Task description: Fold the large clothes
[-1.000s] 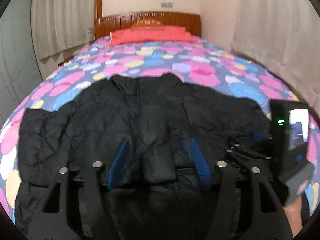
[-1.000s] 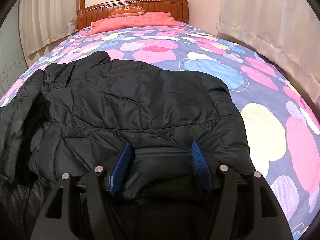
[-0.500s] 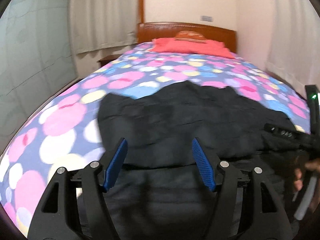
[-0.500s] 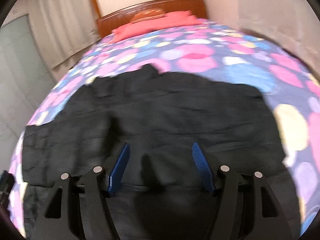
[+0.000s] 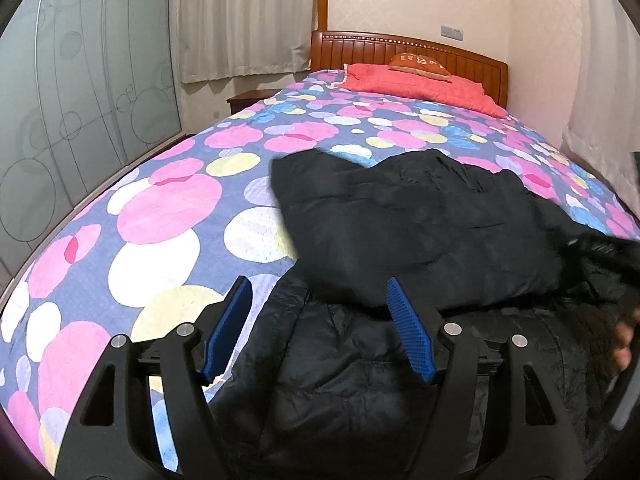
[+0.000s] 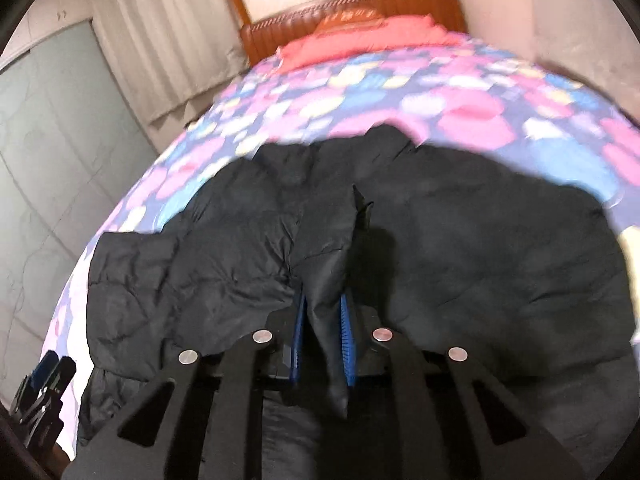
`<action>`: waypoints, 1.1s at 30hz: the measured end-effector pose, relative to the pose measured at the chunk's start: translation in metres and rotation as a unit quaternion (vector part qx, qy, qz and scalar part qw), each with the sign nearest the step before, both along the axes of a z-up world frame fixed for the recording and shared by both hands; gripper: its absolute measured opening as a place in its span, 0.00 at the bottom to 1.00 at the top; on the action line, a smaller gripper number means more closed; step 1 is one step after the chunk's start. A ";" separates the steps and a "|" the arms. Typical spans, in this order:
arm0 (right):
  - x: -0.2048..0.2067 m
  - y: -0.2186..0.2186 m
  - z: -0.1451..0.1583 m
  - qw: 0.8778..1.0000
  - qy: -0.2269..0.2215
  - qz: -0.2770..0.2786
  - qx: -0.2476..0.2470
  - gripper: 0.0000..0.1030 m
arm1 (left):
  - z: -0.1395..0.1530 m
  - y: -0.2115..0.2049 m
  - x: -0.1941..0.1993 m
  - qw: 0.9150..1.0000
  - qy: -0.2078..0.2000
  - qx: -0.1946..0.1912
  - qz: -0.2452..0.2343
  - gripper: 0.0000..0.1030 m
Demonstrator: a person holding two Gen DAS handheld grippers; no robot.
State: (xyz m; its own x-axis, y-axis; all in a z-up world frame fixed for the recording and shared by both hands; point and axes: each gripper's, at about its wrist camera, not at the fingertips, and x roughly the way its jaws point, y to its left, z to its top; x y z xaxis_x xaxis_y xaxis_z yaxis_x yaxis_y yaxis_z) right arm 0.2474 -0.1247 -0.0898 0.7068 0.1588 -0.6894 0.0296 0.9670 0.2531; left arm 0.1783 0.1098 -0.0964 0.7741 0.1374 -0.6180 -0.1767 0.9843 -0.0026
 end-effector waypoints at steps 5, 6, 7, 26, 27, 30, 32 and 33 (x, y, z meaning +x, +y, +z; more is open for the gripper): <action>-0.009 -0.053 0.015 0.996 -0.018 -0.059 -0.064 0.15 | -0.002 -0.001 0.005 1.000 0.005 -0.006 -0.005 0.68; -0.009 -0.067 0.013 0.994 -0.013 -0.073 -0.077 0.15 | -0.002 -0.002 0.006 1.000 0.006 -0.008 -0.007 0.68; -0.008 -0.075 0.010 0.993 -0.008 -0.080 -0.081 0.15 | -0.002 -0.003 0.007 1.000 0.007 -0.008 -0.009 0.68; 0.002 -0.086 0.006 0.993 0.011 -0.080 -0.087 0.41 | 0.008 -0.021 0.076 0.999 0.017 -0.003 -0.047 0.68; 0.008 -0.081 0.007 0.994 0.013 -0.073 -0.083 0.41 | 0.008 -0.026 0.088 0.999 0.018 -0.001 -0.049 0.68; 0.036 -0.059 0.002 0.995 0.010 -0.054 -0.082 0.41 | 0.004 -0.038 0.120 0.998 0.028 -0.005 -0.059 0.68; 0.053 -0.045 -0.006 0.995 0.014 -0.044 -0.088 0.41 | -0.001 -0.046 0.138 0.998 0.031 0.002 -0.061 0.68; 0.058 -0.041 -0.010 0.995 0.019 -0.040 -0.092 0.41 | -0.006 -0.051 0.148 0.997 0.036 0.009 -0.062 0.68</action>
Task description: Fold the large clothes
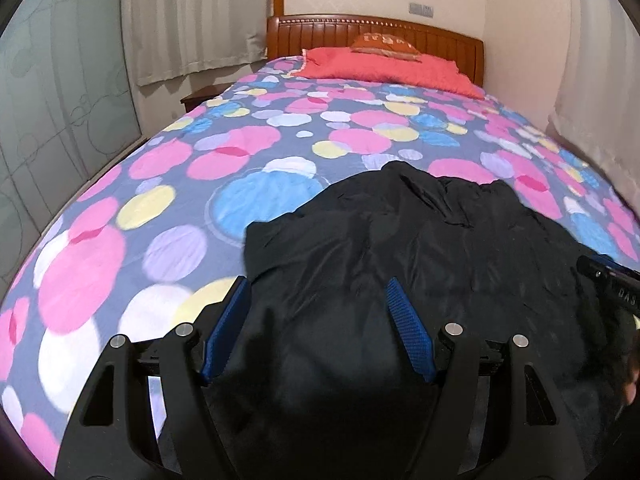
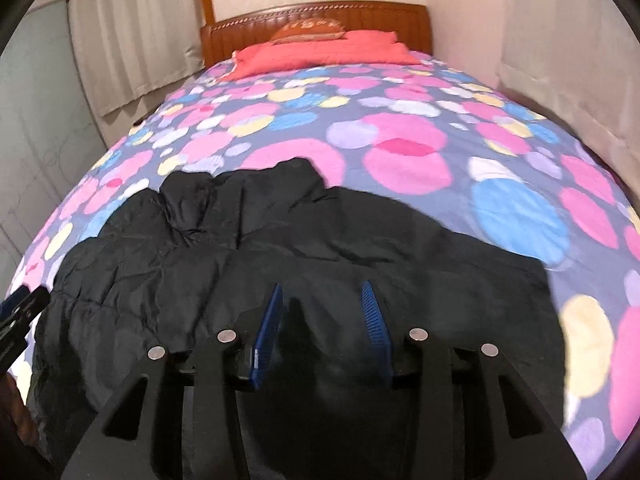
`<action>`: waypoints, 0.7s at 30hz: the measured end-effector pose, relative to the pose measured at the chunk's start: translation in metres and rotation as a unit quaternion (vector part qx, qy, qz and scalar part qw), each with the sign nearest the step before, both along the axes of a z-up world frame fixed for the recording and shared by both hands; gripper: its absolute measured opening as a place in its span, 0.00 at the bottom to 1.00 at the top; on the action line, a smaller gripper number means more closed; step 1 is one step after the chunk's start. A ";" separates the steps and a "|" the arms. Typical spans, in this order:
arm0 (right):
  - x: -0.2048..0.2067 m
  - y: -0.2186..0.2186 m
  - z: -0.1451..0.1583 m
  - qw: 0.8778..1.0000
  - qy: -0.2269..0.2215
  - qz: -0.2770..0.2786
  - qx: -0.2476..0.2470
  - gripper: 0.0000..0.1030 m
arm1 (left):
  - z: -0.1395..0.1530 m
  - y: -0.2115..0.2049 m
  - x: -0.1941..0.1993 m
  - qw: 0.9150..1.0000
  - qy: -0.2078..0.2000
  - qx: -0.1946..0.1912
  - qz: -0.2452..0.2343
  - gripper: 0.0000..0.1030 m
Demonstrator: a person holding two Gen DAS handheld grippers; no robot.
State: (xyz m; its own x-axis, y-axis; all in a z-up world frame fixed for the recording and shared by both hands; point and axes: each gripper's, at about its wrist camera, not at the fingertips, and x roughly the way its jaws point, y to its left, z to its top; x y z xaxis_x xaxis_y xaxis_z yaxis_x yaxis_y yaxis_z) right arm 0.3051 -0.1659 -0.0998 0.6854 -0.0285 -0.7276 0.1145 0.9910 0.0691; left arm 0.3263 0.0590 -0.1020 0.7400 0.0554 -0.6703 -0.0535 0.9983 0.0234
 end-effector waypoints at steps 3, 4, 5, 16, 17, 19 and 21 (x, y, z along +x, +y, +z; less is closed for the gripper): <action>0.016 0.009 -0.023 0.999 0.028 0.004 -0.023 0.41 | -0.026 -0.010 0.025 0.999 0.046 0.029 0.001 0.68; 0.019 0.009 -0.033 0.999 0.036 0.007 -0.023 0.41 | -0.041 -0.012 0.033 0.997 0.072 0.033 -0.003 0.68; 0.019 0.009 -0.037 0.999 0.037 0.008 -0.022 0.41 | -0.047 -0.012 0.036 0.996 0.080 0.032 -0.005 0.68; 0.014 0.047 0.003 0.999 -0.004 0.037 -0.024 0.42 | -0.002 -0.020 0.015 1.000 0.008 -0.004 -0.008 0.67; 0.018 0.056 0.000 0.998 -0.001 0.050 -0.024 0.42 | -0.003 -0.028 0.019 1.000 0.007 -0.013 -0.026 0.69; 0.029 0.069 -0.012 0.997 0.016 0.064 -0.030 0.42 | -0.018 -0.042 0.031 0.999 0.030 -0.012 -0.038 0.69; 0.040 0.075 -0.038 0.996 0.051 0.066 -0.042 0.42 | -0.048 -0.055 0.045 0.995 0.088 0.008 -0.046 0.68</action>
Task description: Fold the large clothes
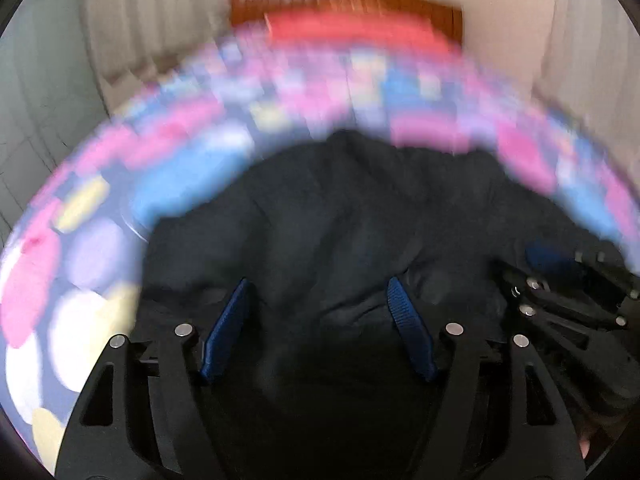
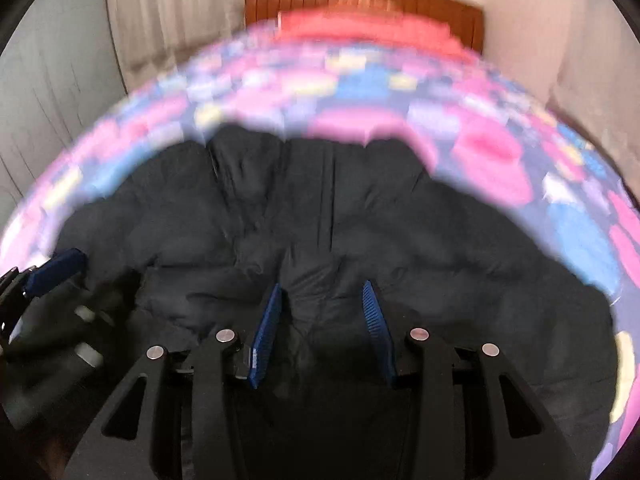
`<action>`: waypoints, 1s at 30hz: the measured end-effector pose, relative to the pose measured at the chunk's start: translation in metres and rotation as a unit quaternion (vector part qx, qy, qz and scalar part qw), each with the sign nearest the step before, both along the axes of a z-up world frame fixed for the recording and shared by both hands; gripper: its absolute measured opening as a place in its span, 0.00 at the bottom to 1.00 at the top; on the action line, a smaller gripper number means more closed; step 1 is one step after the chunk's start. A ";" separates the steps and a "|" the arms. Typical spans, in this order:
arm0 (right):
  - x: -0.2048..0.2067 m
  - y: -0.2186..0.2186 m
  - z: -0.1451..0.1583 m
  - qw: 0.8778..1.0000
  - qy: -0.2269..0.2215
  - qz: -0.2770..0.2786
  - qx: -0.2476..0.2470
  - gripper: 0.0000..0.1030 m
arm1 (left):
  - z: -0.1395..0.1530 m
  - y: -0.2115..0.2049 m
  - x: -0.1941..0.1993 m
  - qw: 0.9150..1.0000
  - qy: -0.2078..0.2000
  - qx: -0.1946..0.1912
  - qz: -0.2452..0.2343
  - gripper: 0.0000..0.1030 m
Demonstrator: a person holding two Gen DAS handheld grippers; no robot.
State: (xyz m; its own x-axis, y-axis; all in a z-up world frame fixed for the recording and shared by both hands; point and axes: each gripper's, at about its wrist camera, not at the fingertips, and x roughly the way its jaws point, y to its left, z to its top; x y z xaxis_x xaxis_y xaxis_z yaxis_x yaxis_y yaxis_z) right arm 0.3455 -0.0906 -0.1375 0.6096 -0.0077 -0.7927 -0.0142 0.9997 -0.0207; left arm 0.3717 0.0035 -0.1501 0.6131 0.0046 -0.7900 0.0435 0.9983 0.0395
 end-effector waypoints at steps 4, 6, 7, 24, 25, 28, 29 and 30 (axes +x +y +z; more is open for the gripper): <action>-0.011 -0.011 0.013 1.000 -0.007 0.002 0.024 0.42 | 0.004 0.002 -0.006 1.000 -0.012 -0.001 0.000 0.66; -0.035 -0.022 0.027 0.999 -0.027 0.003 0.024 0.42 | 0.018 0.013 -0.023 0.999 -0.023 -0.025 0.002 0.66; -0.044 -0.029 0.030 0.999 -0.036 0.000 0.020 0.42 | 0.025 0.019 -0.033 0.999 -0.036 -0.033 0.003 0.66; -0.162 -0.109 0.038 0.995 -0.043 -0.083 0.039 0.62 | 0.030 0.052 -0.110 0.999 -0.031 -0.025 -0.009 0.73; -0.173 -0.116 0.038 0.995 -0.042 -0.088 0.037 0.63 | 0.032 0.058 -0.123 0.999 -0.033 -0.028 -0.009 0.75; -0.215 -0.141 0.037 0.993 -0.030 -0.111 0.032 0.63 | 0.036 0.081 -0.167 0.999 -0.032 -0.030 -0.003 0.77; -0.232 -0.151 0.037 0.992 -0.026 -0.122 0.031 0.63 | 0.036 0.091 -0.184 0.999 -0.031 -0.032 0.003 0.78; -0.244 -0.160 0.036 0.991 -0.022 -0.131 0.032 0.63 | 0.036 0.099 -0.196 0.999 -0.029 -0.035 0.010 0.78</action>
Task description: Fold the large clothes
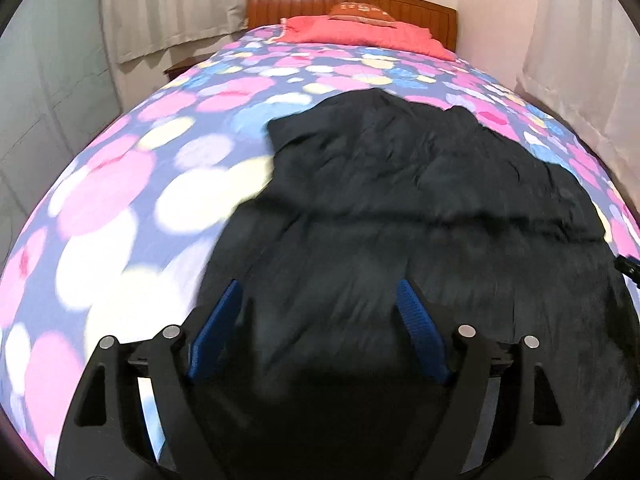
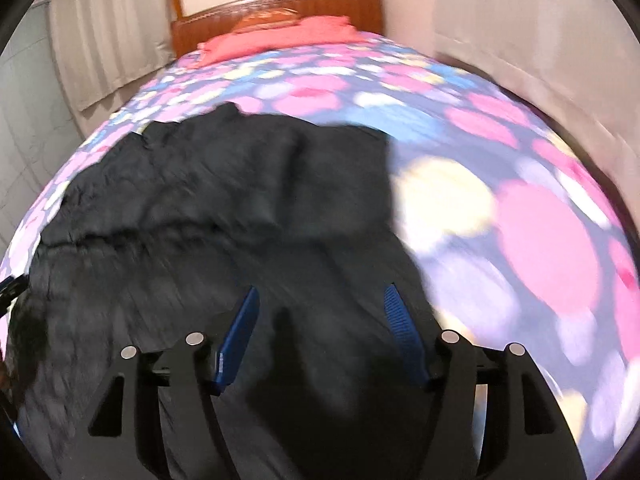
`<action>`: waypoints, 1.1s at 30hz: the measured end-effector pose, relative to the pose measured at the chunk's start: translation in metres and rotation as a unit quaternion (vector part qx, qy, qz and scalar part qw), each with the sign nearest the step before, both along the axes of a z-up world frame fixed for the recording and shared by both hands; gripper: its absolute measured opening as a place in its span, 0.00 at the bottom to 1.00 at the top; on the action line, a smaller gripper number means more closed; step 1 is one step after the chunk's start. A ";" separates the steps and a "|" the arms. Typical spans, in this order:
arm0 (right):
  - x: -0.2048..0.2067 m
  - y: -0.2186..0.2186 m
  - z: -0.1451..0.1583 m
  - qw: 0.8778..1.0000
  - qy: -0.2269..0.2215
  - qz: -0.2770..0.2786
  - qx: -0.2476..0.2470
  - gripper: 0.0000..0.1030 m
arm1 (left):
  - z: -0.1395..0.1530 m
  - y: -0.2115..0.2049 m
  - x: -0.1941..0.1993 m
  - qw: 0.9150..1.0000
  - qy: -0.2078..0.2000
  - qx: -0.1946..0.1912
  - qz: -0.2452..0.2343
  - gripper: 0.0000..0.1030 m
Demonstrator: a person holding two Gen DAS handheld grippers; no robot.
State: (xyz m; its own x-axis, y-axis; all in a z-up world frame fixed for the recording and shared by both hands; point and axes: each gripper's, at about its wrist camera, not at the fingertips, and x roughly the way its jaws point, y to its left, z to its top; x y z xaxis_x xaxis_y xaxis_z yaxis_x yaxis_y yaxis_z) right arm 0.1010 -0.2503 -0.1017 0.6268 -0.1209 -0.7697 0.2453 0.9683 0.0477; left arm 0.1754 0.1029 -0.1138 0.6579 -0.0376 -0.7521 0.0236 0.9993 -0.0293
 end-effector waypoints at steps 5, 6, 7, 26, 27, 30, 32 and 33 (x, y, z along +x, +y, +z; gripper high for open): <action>-0.070 -0.037 -0.009 0.999 0.016 -0.045 0.019 0.63 | -0.002 0.041 -0.058 0.998 0.017 -0.029 0.044 0.78; -0.083 -0.042 -0.012 0.998 0.021 -0.051 0.025 0.64 | -0.003 0.046 -0.070 0.998 0.019 -0.035 0.053 0.78; -0.094 -0.044 -0.016 0.998 0.025 -0.054 0.030 0.64 | -0.004 0.051 -0.081 0.997 0.021 -0.042 0.059 0.78; -0.161 -0.034 -0.053 0.990 0.024 -0.049 0.128 0.56 | -0.039 0.078 -0.153 0.971 0.067 -0.200 0.115 0.81; -0.162 -0.031 -0.053 0.990 0.021 -0.044 0.136 0.52 | -0.039 0.078 -0.153 0.969 0.064 -0.205 0.120 0.80; -0.162 -0.028 -0.054 0.990 0.020 -0.043 0.133 0.52 | -0.040 0.079 -0.156 0.966 0.056 -0.216 0.126 0.79; -0.163 -0.029 -0.054 0.989 0.016 -0.045 0.138 0.52 | -0.041 0.078 -0.155 0.966 0.052 -0.219 0.126 0.79; -0.163 -0.030 -0.055 0.989 0.014 -0.046 0.141 0.52 | -0.042 0.078 -0.155 0.966 0.049 -0.219 0.128 0.79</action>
State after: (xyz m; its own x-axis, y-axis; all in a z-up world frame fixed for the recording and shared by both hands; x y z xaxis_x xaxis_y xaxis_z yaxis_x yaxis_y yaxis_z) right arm -0.0622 -0.2806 -0.1566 0.6016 0.0456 -0.7975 0.3363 0.8911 0.3046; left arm 0.0204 0.1810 -0.1557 0.6136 -0.2126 -0.7605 -0.2463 0.8635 -0.4401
